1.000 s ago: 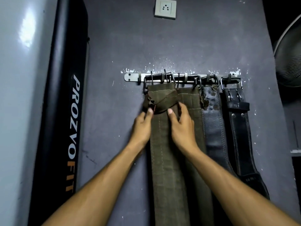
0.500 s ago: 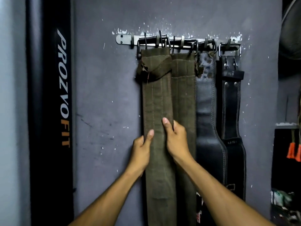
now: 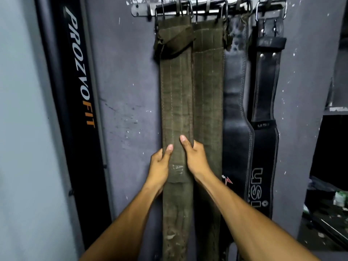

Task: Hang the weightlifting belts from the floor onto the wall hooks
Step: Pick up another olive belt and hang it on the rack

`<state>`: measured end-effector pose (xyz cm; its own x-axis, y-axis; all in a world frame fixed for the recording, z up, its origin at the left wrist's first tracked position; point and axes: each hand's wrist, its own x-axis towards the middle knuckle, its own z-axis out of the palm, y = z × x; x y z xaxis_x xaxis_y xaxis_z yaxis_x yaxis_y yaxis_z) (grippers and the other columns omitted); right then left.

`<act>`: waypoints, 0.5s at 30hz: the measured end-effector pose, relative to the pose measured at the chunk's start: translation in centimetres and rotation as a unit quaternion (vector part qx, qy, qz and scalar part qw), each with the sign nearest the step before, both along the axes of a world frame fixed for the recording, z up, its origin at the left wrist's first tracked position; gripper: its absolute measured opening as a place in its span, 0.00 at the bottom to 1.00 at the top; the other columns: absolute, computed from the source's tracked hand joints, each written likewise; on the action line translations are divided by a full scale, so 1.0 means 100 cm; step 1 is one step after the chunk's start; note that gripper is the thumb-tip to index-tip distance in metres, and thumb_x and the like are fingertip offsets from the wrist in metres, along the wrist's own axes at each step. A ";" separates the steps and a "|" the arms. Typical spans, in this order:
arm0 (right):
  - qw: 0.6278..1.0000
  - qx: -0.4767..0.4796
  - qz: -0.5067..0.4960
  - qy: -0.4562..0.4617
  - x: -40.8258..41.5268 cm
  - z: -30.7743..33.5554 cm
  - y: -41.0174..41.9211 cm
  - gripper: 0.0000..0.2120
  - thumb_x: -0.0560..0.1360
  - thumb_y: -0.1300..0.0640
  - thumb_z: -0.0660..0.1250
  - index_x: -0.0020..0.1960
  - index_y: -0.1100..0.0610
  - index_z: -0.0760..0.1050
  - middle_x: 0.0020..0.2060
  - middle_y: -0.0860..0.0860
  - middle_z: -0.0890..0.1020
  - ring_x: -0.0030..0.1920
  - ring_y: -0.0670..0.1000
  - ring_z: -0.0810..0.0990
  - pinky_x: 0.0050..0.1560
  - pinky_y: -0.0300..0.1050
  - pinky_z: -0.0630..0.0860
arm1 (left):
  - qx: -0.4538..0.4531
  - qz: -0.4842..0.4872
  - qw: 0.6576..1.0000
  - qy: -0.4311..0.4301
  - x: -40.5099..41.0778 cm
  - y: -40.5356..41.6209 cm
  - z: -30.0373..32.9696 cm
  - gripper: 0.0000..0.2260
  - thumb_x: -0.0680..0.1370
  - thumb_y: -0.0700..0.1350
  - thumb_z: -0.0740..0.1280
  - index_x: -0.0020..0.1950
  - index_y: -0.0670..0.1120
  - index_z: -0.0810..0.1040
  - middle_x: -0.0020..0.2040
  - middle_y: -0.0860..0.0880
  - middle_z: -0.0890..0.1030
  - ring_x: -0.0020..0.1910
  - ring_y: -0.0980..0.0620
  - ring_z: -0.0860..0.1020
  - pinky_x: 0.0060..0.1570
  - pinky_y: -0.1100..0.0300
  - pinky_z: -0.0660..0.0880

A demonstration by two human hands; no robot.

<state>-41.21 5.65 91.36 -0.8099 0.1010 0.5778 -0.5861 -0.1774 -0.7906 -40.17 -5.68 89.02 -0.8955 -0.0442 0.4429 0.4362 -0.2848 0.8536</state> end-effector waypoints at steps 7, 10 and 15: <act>0.991 0.019 0.088 -0.104 0.042 -0.105 0.015 0.07 0.81 0.60 0.70 0.58 0.58 0.84 0.54 0.57 0.88 0.58 0.57 0.87 0.61 0.53 0.82 | -0.069 -0.023 0.994 -0.084 0.053 -0.009 -0.089 0.11 0.84 0.45 0.64 0.63 0.45 0.82 0.60 0.43 0.86 0.57 0.54 0.85 0.53 0.65 0.80; 0.989 -0.028 0.080 -0.118 0.052 -0.110 0.010 0.08 0.81 0.60 0.70 0.58 0.59 0.84 0.53 0.57 0.89 0.55 0.56 0.87 0.57 0.51 0.83 | -0.014 -0.007 0.996 -0.086 0.069 -0.004 -0.110 0.11 0.84 0.43 0.63 0.61 0.43 0.83 0.55 0.43 0.88 0.55 0.48 0.85 0.50 0.61 0.82; 0.977 -0.019 0.147 -0.155 0.081 -0.137 0.021 0.09 0.81 0.60 0.70 0.60 0.61 0.83 0.57 0.61 0.87 0.59 0.61 0.85 0.64 0.58 0.81 | -0.066 -0.053 0.990 -0.110 0.091 -0.012 -0.125 0.15 0.85 0.48 0.63 0.67 0.42 0.80 0.58 0.48 0.87 0.58 0.53 0.85 0.51 0.64 0.81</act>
<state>-33.15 7.74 77.64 -0.9424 -0.1452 0.3012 -0.2396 -0.3348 -0.9113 -31.03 -6.89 76.52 -0.9677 0.1000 0.2314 0.2086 -0.1979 0.9578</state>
